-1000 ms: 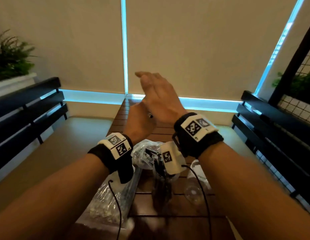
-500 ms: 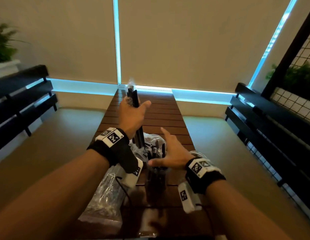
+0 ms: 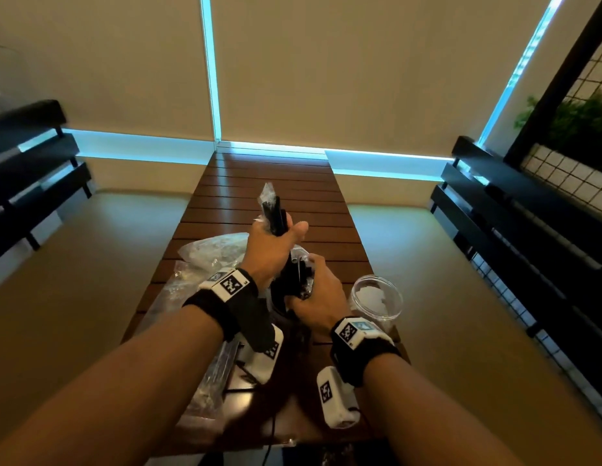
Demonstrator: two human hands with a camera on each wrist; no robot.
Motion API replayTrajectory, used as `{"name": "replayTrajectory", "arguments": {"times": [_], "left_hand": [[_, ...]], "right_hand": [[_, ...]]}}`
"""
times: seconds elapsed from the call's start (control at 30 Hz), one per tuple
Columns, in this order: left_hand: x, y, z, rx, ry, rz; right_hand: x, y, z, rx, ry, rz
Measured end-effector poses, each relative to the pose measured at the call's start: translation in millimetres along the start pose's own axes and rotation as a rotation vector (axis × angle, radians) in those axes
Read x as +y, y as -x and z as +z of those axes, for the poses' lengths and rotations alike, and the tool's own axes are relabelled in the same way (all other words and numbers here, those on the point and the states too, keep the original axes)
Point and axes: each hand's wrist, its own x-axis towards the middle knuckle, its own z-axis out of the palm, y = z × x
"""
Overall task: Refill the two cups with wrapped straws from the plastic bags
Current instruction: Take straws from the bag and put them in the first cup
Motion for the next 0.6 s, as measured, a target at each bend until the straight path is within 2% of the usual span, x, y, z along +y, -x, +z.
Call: {"name": "replayTrajectory", "arguments": {"times": [0.07, 0.13, 0.23, 0.4, 0.5, 0.6], "left_hand": [[-17, 6, -1, -0.067, -0.085, -0.018], [-33, 12, 0, -0.063, -0.224, -0.006], [-45, 16, -1, -0.069, -0.395, 0.086], [-34, 14, -15, -0.235, -0.405, 0.127], [-19, 10, -23, -0.19, -0.44, 0.087], [9, 3, -22, -0.11, -0.465, 0.243]], "right_hand": [[4, 2, 1, -0.006, -0.03, -0.019], [6, 4, -1, -0.024, -0.088, -0.062], [6, 4, -5, -0.037, -0.106, -0.091], [8, 3, -4, -0.065, -0.099, -0.055], [6, 4, -5, -0.082, -0.095, -0.05], [1, 4, -10, -0.09, -0.047, -0.082]]}}
